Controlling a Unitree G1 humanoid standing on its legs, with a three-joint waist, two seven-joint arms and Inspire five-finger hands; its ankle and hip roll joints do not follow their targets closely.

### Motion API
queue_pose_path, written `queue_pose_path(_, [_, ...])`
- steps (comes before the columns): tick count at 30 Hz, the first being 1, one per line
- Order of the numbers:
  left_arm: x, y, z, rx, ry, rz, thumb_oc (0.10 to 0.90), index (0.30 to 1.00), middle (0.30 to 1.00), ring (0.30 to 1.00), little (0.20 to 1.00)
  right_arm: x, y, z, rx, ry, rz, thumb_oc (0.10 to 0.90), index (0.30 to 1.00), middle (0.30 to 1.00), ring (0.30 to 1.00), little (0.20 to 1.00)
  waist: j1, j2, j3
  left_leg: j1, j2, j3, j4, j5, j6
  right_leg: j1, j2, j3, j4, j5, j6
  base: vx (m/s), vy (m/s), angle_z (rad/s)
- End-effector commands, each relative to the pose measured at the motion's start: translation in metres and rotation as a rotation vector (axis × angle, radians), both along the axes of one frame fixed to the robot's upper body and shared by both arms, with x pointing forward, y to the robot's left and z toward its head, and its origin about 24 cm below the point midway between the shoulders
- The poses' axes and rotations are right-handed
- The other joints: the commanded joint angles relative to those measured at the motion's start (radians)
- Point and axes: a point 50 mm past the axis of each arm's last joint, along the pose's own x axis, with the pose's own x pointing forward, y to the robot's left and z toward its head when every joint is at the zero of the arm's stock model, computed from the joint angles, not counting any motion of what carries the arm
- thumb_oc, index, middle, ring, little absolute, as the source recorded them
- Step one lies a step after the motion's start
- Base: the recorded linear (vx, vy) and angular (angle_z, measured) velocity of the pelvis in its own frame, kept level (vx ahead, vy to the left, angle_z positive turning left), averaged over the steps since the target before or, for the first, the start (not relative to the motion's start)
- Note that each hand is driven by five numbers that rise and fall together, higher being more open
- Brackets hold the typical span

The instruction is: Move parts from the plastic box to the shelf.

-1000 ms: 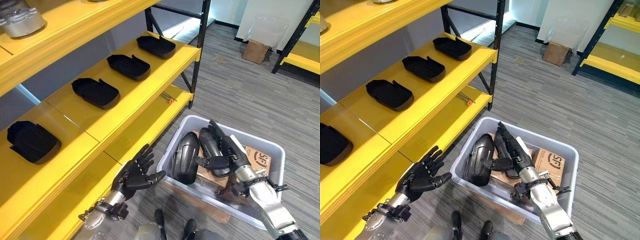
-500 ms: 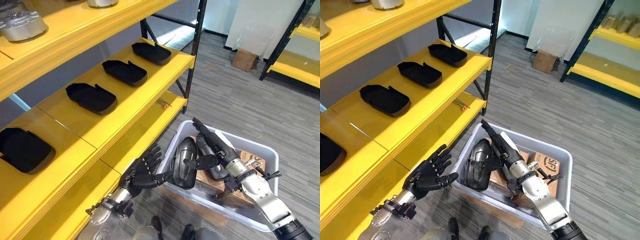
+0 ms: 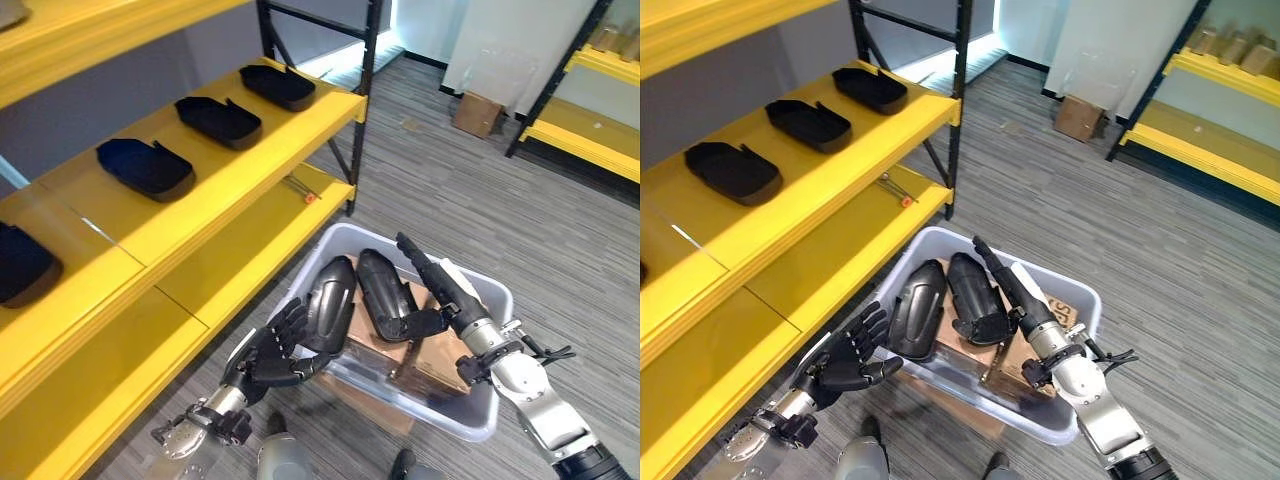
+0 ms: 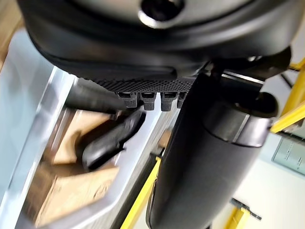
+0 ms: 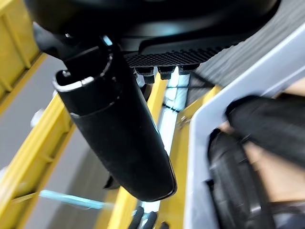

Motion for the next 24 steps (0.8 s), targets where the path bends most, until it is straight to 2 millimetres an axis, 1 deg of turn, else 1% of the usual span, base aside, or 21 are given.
queue_pose_path(1, [0.021,-0.001,0.064,-0.102,-0.341,-0.018,0.900,1.000,1.000,1.000,1.000,0.017,0.005,0.064,0.001,-0.310,0.022,0.900,1.000,1.000,1.000,1.000,0.030,-0.038,-0.014,0.042,-0.047,0.023,0.060,-0.105,0.049,0.066,-0.090,-0.075,-0.013,0.007,0.053,0.10,-0.125,-0.10])
queue_pose_path(2, [0.018,-0.001,0.061,-0.109,-0.328,-0.010,0.900,1.000,1.000,1.000,1.000,0.017,0.002,0.064,-0.019,-0.305,0.012,0.900,1.000,1.000,1.000,1.000,0.029,-0.031,-0.017,0.050,-0.021,0.031,0.034,-0.080,0.029,0.069,-0.085,-0.084,-0.022,0.005,0.046,0.08,-0.076,0.03])
queue_pose_path(4, [0.015,-0.002,0.059,-0.112,-0.316,-0.003,0.900,1.000,1.000,1.000,1.000,0.020,-0.002,0.069,-0.014,-0.309,0.000,0.900,1.000,1.000,1.000,1.000,0.028,-0.020,-0.015,0.056,0.006,0.037,0.004,-0.052,0.007,0.063,-0.081,-0.093,-0.024,0.001,0.035,0.05,-0.038,0.04])
queue_pose_path(8, [0.016,-0.003,0.058,-0.123,-0.312,-0.007,0.900,1.000,1.000,1.000,1.000,0.028,-0.004,0.073,-0.035,-0.312,-0.005,0.900,1.000,1.000,1.000,1.000,0.024,-0.001,0.007,0.040,0.030,0.034,-0.007,-0.040,-0.008,0.020,-0.085,-0.106,0.011,-0.014,0.024,-0.03,-0.001,0.01])
queue_pose_path(9, [0.018,-0.003,0.060,-0.124,-0.324,-0.008,0.900,1.000,1.000,1.000,1.000,0.030,-0.003,0.076,-0.064,-0.326,0.001,0.900,1.000,1.000,1.000,1.000,0.022,0.008,0.025,0.030,0.036,0.032,-0.007,-0.038,-0.011,-0.006,-0.092,-0.112,0.029,-0.015,0.023,-0.09,0.000,0.00])
queue_pose_path(11, [0.021,-0.004,0.062,-0.131,-0.333,-0.010,0.900,1.000,1.000,1.000,1.000,0.033,-0.002,0.082,-0.091,-0.353,0.009,0.900,1.000,1.000,1.000,1.000,0.020,0.017,0.046,0.014,0.039,0.026,-0.005,-0.036,-0.013,-0.038,-0.099,-0.114,0.054,-0.018,0.021,-0.12,0.007,-0.04])
queue_pose_path(13, [0.026,-0.006,0.064,-0.131,-0.356,0.006,0.900,1.000,1.000,1.000,1.000,0.037,0.002,0.093,-0.156,-0.424,0.022,0.900,1.000,1.000,1.000,1.000,0.013,0.032,0.081,-0.014,0.040,0.019,0.001,-0.037,-0.011,-0.091,-0.113,-0.111,0.096,-0.024,0.020,-0.14,0.007,-0.03])
queue_pose_path(15, [0.031,-0.007,0.065,-0.173,-0.339,0.034,0.900,1.000,1.000,1.000,1.000,0.039,0.006,0.101,-0.215,-0.476,0.027,0.900,1.000,1.000,1.000,1.000,0.011,0.042,0.110,-0.042,0.035,0.007,0.011,-0.037,-0.008,-0.134,-0.121,-0.105,0.130,-0.026,0.019,-0.12,0.015,-0.13])
queue_pose_path(18, [0.032,-0.007,0.064,-0.195,-0.325,0.045,0.900,1.000,1.000,1.000,1.000,0.040,0.007,0.104,-0.239,-0.502,0.027,0.900,1.000,1.000,1.000,1.000,0.010,0.045,0.117,-0.054,0.033,0.003,0.016,-0.037,-0.007,-0.149,-0.124,-0.102,0.142,-0.027,0.019,-0.07,0.005,-0.04])
queue_pose_path(19, [0.036,-0.009,0.067,-0.177,-0.346,0.026,0.900,1.000,1.000,1.000,1.000,0.046,0.010,0.120,-0.336,-0.554,0.040,0.900,1.000,1.000,1.000,1.000,0.014,0.057,0.161,-0.105,0.021,-0.018,0.035,-0.037,-0.001,-0.213,-0.139,-0.091,0.189,-0.029,0.021,-0.16,0.003,0.00])
queue_pose_path(22, [0.037,-0.009,0.076,-0.115,-0.425,0.012,0.900,1.000,1.000,1.000,1.000,0.052,0.003,0.129,-0.464,-0.521,0.037,0.900,1.000,1.000,1.000,1.000,0.019,0.062,0.192,-0.140,0.011,-0.032,0.044,-0.035,-0.001,-0.253,-0.149,-0.086,0.220,-0.034,0.023,-0.11,0.015,-0.09])
queue_pose_path(24, [0.037,-0.010,0.081,-0.113,-0.449,-0.014,0.900,1.000,1.000,1.000,1.000,0.052,0.001,0.132,-0.495,-0.523,0.028,0.900,1.000,1.000,1.000,1.000,0.022,0.064,0.204,-0.156,0.010,-0.036,0.042,-0.027,-0.001,-0.271,-0.149,-0.088,0.224,-0.030,0.021,-0.08,0.010,0.10])
